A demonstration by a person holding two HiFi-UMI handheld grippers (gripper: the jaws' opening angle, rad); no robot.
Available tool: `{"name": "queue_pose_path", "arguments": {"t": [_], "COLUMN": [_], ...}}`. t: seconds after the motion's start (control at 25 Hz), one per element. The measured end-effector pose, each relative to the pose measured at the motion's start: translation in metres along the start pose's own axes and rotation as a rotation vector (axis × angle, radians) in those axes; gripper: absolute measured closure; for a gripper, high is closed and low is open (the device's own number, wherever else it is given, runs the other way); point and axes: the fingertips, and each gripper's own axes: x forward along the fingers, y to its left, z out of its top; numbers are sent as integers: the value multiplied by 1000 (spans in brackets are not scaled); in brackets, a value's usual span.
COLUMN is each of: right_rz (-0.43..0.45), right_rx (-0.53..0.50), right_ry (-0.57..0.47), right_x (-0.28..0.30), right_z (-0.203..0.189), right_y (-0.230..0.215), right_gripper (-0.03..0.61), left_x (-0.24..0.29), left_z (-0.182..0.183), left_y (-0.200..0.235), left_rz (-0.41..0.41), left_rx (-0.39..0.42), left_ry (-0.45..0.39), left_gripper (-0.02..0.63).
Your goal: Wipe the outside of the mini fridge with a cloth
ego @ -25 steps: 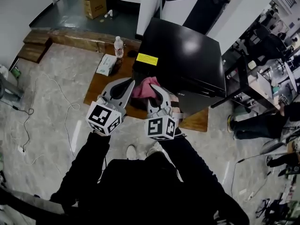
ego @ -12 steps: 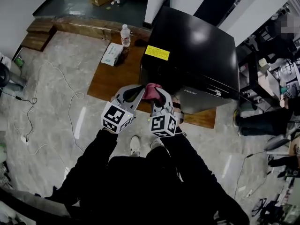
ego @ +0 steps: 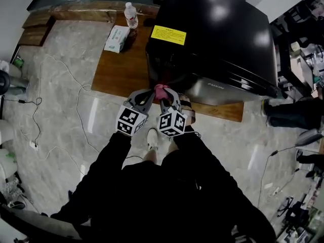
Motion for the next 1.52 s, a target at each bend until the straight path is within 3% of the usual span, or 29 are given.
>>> {"name": "queue_pose_path", "arguments": {"t": [0.16,0.56,0.8,1.0,1.2,1.4,1.52], "right_rz": [55,177,215,181,72,-207,-380], "right_rx": [24,100,130,33,123,204,234], "right_ry": [66,216,221,163,92,27,-12], "right_x": [26,85,84,28,-72,-161,-214], "right_z": [-35,-109,-123,-105,-75,-53,-46], "right_y": [24,74,77,54,25,-55,-106], "right_gripper": [508,509,505,505,505,503,503], "left_x": [26,66,65,44,3,10,12], "left_z": [-50,-142,-155,-115,-52,30,85], "left_y": [14,33,29,12,-44,-109,-153], "left_rz": [9,18,8,-16,-66,-204,-287], "left_rx": [-101,-80,-97,-69,-92,-67,13], "left_ry": [63,240,262,198,117,-23,-103], "left_gripper": [607,607,607,607,607,607,607]}}
